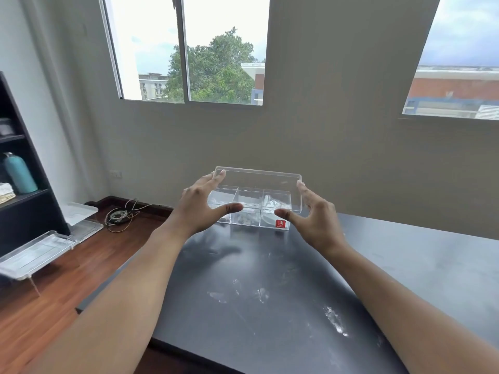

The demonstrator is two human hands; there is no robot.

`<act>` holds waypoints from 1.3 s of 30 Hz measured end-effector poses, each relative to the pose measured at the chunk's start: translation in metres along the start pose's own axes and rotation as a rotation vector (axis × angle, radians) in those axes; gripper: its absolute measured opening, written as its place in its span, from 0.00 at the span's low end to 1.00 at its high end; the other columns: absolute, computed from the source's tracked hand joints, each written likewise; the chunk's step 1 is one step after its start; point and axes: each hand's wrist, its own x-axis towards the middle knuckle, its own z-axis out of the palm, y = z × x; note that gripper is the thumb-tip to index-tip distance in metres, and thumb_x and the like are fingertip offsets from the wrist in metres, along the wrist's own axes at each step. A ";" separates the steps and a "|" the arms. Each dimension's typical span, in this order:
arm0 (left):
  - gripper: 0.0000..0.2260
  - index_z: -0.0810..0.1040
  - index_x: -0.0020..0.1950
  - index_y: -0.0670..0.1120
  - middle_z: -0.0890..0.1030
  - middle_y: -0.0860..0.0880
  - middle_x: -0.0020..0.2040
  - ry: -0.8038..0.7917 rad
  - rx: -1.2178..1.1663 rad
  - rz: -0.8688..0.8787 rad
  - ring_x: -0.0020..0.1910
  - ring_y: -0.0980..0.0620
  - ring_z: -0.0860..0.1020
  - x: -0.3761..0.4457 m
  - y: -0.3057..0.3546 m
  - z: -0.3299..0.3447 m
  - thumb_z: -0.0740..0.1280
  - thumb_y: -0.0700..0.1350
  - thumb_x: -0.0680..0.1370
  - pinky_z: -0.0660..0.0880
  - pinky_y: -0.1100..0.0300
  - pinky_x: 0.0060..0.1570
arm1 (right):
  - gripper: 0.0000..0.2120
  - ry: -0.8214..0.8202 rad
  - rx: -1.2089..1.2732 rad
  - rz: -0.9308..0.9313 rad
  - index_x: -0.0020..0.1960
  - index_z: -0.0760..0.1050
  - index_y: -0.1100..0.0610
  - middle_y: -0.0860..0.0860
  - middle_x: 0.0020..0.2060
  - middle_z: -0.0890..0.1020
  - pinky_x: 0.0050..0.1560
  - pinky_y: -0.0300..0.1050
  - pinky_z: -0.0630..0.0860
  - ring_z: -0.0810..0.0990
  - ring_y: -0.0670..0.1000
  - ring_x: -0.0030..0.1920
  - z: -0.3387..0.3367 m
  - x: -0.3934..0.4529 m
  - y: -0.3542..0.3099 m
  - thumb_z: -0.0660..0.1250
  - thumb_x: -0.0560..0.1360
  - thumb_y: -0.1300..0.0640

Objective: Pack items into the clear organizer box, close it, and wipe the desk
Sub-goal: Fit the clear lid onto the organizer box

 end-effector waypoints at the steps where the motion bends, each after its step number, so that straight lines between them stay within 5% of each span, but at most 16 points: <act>1: 0.46 0.63 0.81 0.55 0.63 0.51 0.81 -0.016 -0.017 -0.007 0.80 0.53 0.61 -0.001 0.001 0.000 0.69 0.74 0.68 0.60 0.47 0.78 | 0.45 -0.011 -0.010 0.009 0.79 0.63 0.57 0.52 0.76 0.68 0.76 0.42 0.62 0.66 0.48 0.77 0.000 0.000 0.000 0.78 0.69 0.42; 7: 0.45 0.62 0.81 0.53 0.62 0.52 0.82 -0.043 -0.052 -0.041 0.80 0.55 0.59 -0.004 0.004 -0.001 0.72 0.69 0.69 0.57 0.58 0.76 | 0.43 -0.099 -0.074 0.057 0.79 0.63 0.56 0.51 0.77 0.68 0.74 0.41 0.62 0.64 0.49 0.78 0.003 -0.003 0.000 0.73 0.73 0.38; 18: 0.44 0.69 0.78 0.50 0.71 0.50 0.76 -0.059 -0.071 -0.124 0.78 0.53 0.64 -0.003 0.000 0.004 0.70 0.73 0.68 0.61 0.52 0.77 | 0.34 -0.253 -0.094 0.041 0.82 0.55 0.57 0.53 0.80 0.61 0.77 0.43 0.54 0.58 0.49 0.80 0.010 -0.004 0.003 0.64 0.82 0.47; 21: 0.45 0.70 0.77 0.51 0.74 0.52 0.74 -0.064 -0.081 -0.154 0.76 0.51 0.67 -0.003 -0.002 0.004 0.68 0.76 0.67 0.63 0.50 0.76 | 0.32 -0.253 -0.054 0.089 0.82 0.54 0.55 0.48 0.64 0.77 0.72 0.45 0.63 0.72 0.53 0.67 0.008 -0.002 0.007 0.62 0.83 0.48; 23: 0.46 0.71 0.76 0.52 0.75 0.52 0.73 -0.065 -0.074 -0.161 0.75 0.49 0.68 -0.003 -0.002 0.004 0.66 0.78 0.66 0.65 0.49 0.75 | 0.32 -0.236 -0.037 0.109 0.82 0.54 0.54 0.46 0.51 0.74 0.66 0.44 0.66 0.70 0.48 0.58 0.008 -0.001 0.009 0.62 0.83 0.48; 29: 0.40 0.73 0.75 0.51 0.75 0.52 0.72 -0.056 -0.115 -0.177 0.74 0.49 0.69 -0.003 -0.002 0.005 0.70 0.72 0.69 0.65 0.53 0.73 | 0.31 -0.181 0.009 0.110 0.81 0.58 0.51 0.55 0.71 0.75 0.62 0.41 0.67 0.76 0.53 0.67 0.009 0.000 0.009 0.64 0.82 0.47; 33: 0.39 0.73 0.75 0.48 0.75 0.51 0.72 -0.052 -0.130 -0.195 0.74 0.52 0.70 -0.003 0.002 0.004 0.72 0.68 0.70 0.64 0.61 0.68 | 0.29 -0.163 0.029 0.131 0.80 0.63 0.50 0.55 0.69 0.77 0.62 0.41 0.69 0.78 0.51 0.63 0.008 0.001 0.009 0.65 0.81 0.46; 39: 0.39 0.73 0.75 0.50 0.75 0.51 0.73 -0.073 -0.124 -0.220 0.74 0.52 0.70 -0.005 0.003 0.003 0.71 0.70 0.70 0.64 0.60 0.67 | 0.25 -0.169 0.029 0.159 0.76 0.68 0.50 0.55 0.64 0.80 0.56 0.38 0.67 0.78 0.48 0.57 0.006 -0.001 0.005 0.65 0.82 0.46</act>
